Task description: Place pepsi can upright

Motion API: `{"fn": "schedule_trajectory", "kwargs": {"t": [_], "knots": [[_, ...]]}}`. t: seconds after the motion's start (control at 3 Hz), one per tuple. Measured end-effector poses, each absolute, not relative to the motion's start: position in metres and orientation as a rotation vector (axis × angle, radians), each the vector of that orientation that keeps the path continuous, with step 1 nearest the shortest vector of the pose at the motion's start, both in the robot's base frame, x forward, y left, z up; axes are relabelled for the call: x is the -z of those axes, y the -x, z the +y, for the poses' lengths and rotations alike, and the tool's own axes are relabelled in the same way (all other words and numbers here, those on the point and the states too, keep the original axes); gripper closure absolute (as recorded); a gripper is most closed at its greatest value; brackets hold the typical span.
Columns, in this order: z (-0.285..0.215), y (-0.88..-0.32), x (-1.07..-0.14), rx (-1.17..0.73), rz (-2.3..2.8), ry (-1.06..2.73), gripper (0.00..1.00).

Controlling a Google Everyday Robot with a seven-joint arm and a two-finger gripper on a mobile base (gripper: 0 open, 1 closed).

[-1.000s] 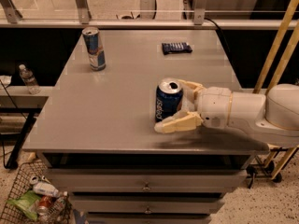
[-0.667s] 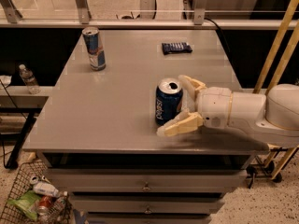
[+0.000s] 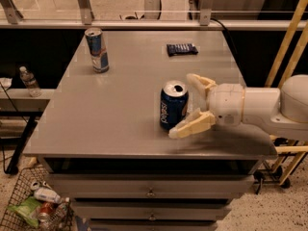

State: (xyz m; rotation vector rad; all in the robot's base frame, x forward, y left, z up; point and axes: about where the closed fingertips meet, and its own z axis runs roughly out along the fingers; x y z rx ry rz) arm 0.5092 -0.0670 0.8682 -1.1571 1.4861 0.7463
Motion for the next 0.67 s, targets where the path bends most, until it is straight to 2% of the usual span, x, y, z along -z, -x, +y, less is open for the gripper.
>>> {"fn": "schedule_trajectory", "kwargs": {"t": [0.67], "knots": [[-0.127,-0.511,-0.888,-0.6,1.584,1.311,0.0]]}}
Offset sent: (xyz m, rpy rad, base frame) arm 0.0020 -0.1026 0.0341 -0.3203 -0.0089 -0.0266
